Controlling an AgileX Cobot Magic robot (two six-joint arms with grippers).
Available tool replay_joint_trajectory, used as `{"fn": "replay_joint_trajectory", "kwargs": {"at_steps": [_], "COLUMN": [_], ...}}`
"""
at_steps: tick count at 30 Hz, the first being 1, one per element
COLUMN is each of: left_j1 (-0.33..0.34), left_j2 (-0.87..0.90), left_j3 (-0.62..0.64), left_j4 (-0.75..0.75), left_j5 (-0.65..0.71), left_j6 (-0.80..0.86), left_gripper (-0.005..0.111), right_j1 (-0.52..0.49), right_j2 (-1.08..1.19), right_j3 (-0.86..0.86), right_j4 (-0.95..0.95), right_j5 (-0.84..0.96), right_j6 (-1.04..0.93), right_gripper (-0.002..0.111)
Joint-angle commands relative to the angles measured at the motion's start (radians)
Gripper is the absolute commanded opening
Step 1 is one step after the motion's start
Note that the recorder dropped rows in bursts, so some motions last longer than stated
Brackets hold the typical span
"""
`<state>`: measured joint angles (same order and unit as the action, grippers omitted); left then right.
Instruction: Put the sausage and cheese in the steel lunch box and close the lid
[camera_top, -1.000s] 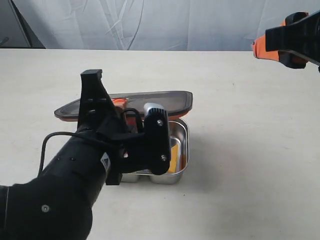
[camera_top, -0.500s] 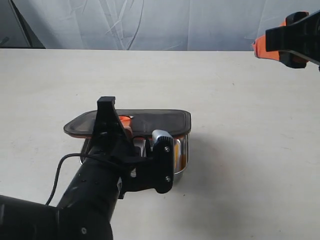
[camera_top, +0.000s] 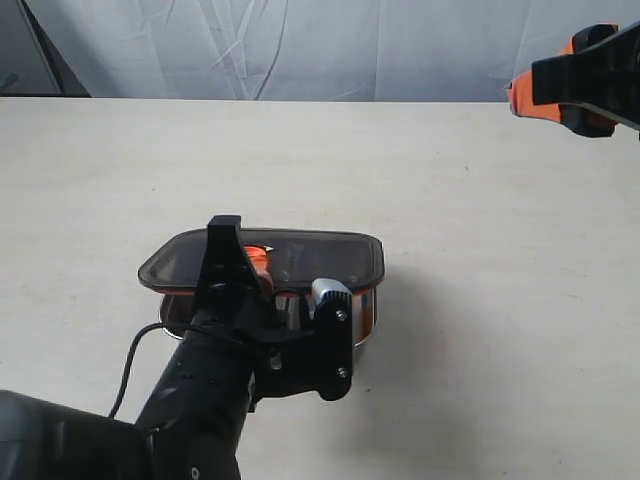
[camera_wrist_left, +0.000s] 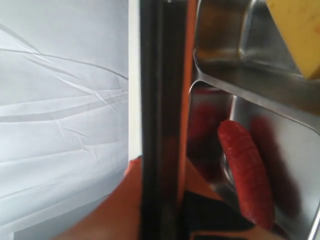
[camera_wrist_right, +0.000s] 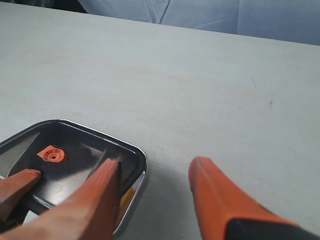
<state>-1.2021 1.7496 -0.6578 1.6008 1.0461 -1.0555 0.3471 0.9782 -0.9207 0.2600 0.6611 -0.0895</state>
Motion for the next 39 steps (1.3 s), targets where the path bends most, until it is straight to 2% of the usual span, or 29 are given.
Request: {"fn": "replay_joint_trajectory", "kwargs": {"at_steps": [1, 17, 24, 32, 39], "left_j1": [-0.007, -0.007, -0.007, -0.007, -0.007], "left_j2": [0.008, 0.008, 0.008, 0.008, 0.008], "left_j3": [0.004, 0.004, 0.004, 0.004, 0.004], "left_j4": [-0.034, -0.101, -0.142, -0.179, -0.198], "left_j5": [-0.030, -0.079, -0.115, -0.135, -0.134], "left_j6": [-0.017, -0.005, 0.001, 0.001, 0.001], "left_gripper": [0.000, 0.001, 0.016, 0.044, 0.053], "right_j1": [0.003, 0.003, 0.003, 0.003, 0.003], "right_j2": [-0.007, -0.007, -0.007, -0.007, -0.007], "right_j3": [0.000, 0.000, 0.000, 0.000, 0.000], "right_j4": [-0.012, -0.006, 0.000, 0.002, 0.001], "right_j5": [-0.017, 0.001, 0.005, 0.006, 0.008], "right_j6": [-0.004, -0.004, -0.004, -0.004, -0.004], "right_gripper": [0.045, 0.045, 0.045, 0.045, 0.045]}}
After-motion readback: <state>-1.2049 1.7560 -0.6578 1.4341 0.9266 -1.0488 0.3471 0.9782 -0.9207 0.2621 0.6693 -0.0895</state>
